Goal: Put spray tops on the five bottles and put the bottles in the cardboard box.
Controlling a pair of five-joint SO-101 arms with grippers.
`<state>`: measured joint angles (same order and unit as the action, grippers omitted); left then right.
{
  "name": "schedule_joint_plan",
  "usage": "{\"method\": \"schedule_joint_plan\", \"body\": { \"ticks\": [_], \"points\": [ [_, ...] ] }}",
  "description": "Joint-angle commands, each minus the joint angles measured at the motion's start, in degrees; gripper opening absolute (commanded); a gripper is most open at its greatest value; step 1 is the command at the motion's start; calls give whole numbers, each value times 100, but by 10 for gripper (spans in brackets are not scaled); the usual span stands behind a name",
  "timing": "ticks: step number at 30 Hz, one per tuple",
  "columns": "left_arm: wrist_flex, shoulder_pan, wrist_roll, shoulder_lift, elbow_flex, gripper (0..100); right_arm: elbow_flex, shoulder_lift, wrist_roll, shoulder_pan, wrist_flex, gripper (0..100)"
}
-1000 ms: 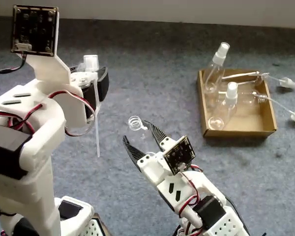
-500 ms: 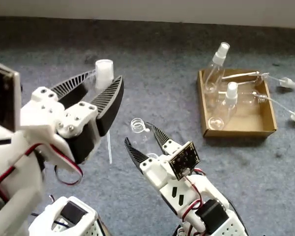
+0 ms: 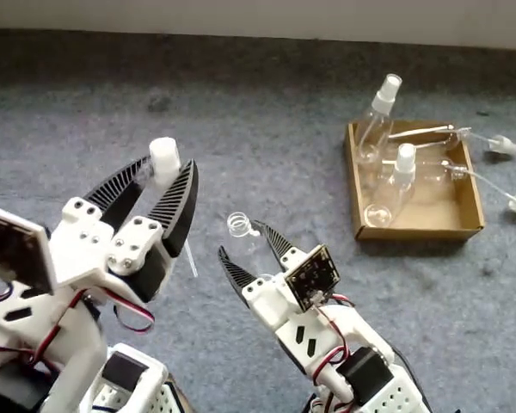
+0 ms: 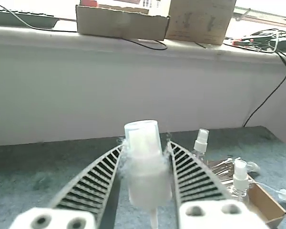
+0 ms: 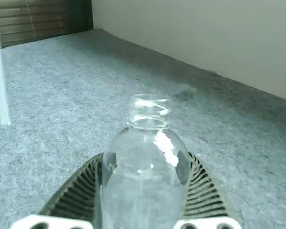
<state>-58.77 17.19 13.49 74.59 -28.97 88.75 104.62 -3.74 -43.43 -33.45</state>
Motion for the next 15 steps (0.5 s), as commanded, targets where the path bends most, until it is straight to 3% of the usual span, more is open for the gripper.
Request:
{"method": "schedule_joint_plan", "body": {
  "ticks": [1,6,10,15],
  "points": [
    [941,-602,0,84,-567,4,40,75,53,22,-4,45],
    [2312,-796,853,110,-1007,4,40,75,53,-488,224,45],
    [2831,-752,1468,101,-1349,4,321,75,53,-541,822,45],
    [3121,-752,1301,145,-1763,4,523,75,53,-541,980,45]
  ]
}}
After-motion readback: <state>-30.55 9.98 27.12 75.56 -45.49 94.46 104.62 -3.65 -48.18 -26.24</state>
